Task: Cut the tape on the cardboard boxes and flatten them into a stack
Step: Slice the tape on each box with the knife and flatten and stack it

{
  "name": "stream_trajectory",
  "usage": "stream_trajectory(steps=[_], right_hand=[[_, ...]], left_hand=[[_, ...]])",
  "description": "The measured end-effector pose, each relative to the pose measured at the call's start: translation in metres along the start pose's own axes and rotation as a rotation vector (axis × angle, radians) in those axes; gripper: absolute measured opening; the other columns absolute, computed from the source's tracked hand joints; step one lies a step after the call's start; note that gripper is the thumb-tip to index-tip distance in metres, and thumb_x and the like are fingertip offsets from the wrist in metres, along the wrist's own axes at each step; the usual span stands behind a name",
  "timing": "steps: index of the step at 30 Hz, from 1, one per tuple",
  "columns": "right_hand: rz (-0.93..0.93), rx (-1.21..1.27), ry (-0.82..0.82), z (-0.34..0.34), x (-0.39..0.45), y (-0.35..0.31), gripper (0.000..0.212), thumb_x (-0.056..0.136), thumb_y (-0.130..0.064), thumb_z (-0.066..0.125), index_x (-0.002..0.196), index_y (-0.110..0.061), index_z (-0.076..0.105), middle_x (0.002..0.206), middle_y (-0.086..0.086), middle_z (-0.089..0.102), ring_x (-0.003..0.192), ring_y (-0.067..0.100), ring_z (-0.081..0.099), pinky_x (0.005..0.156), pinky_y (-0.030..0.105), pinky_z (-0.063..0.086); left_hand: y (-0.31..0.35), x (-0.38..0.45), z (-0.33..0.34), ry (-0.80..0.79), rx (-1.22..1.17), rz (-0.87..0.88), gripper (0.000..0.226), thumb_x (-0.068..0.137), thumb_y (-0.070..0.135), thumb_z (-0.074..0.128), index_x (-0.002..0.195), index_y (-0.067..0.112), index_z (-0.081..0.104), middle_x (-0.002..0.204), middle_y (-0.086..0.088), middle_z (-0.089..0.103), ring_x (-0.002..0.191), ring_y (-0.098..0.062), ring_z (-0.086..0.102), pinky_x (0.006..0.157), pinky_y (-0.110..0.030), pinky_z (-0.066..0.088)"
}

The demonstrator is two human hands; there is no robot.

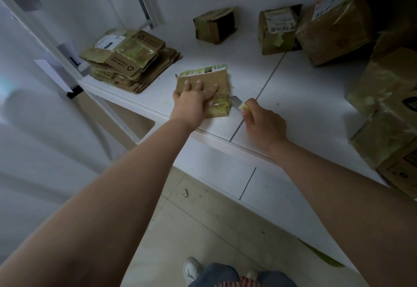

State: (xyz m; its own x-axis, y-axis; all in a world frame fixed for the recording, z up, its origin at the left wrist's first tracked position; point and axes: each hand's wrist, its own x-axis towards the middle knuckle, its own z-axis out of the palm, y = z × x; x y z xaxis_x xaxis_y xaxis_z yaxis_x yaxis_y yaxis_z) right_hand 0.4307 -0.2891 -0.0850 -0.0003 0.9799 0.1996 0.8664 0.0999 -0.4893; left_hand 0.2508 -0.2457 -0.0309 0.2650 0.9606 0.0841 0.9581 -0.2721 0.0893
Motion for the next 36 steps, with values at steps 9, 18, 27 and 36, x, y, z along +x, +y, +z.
stream_trajectory(steps=[9, 18, 27, 36], right_hand=[[0.01, 0.004, -0.009, 0.003, 0.002, 0.001, 0.026, 0.102, -0.034, 0.029, 0.109, -0.014, 0.045, 0.093, 0.015, 0.065, 0.084, 0.037, 0.059, 0.063, 0.033, 0.032], [-0.085, -0.197, -0.084, 0.002, 0.006, -0.001, 0.022, 0.1, -0.032, 0.031, 0.109, -0.017, 0.044, 0.091, 0.014, 0.065, 0.084, 0.035, 0.06, 0.065, 0.033, 0.032], [-0.107, -0.223, -0.128, 0.0, 0.004, -0.004, 0.022, 0.099, -0.029, 0.033, 0.112, -0.014, 0.043, 0.098, 0.015, 0.065, 0.089, 0.037, 0.06, 0.066, 0.033, 0.033], [0.061, -0.016, 0.084, 0.005, -0.005, 0.0, 0.031, 0.102, -0.031, 0.03, 0.11, -0.006, 0.046, 0.096, 0.019, 0.066, 0.086, 0.04, 0.06, 0.064, 0.035, 0.033]], left_hand=[[0.0, 0.004, 0.007, 0.05, 0.005, -0.023, 0.046, 0.103, 0.02, 0.039, 0.146, 0.036, 0.037, 0.151, -0.008, 0.037, 0.141, -0.039, 0.022, 0.11, -0.057, 0.02], [0.006, 0.003, 0.003, 0.05, 0.057, -0.06, 0.048, 0.104, 0.016, 0.036, 0.146, 0.038, 0.035, 0.153, -0.008, 0.034, 0.144, -0.034, 0.021, 0.111, -0.053, 0.021], [0.008, 0.0, -0.004, 0.007, 0.133, -0.051, 0.048, 0.104, 0.019, 0.036, 0.148, 0.039, 0.03, 0.153, -0.006, 0.033, 0.141, -0.032, 0.026, 0.107, -0.05, 0.03], [0.004, -0.016, -0.022, 0.072, 0.259, -0.116, 0.051, 0.095, 0.046, 0.047, 0.143, 0.033, 0.033, 0.122, -0.004, 0.062, 0.108, -0.031, 0.058, 0.072, -0.035, 0.042]])
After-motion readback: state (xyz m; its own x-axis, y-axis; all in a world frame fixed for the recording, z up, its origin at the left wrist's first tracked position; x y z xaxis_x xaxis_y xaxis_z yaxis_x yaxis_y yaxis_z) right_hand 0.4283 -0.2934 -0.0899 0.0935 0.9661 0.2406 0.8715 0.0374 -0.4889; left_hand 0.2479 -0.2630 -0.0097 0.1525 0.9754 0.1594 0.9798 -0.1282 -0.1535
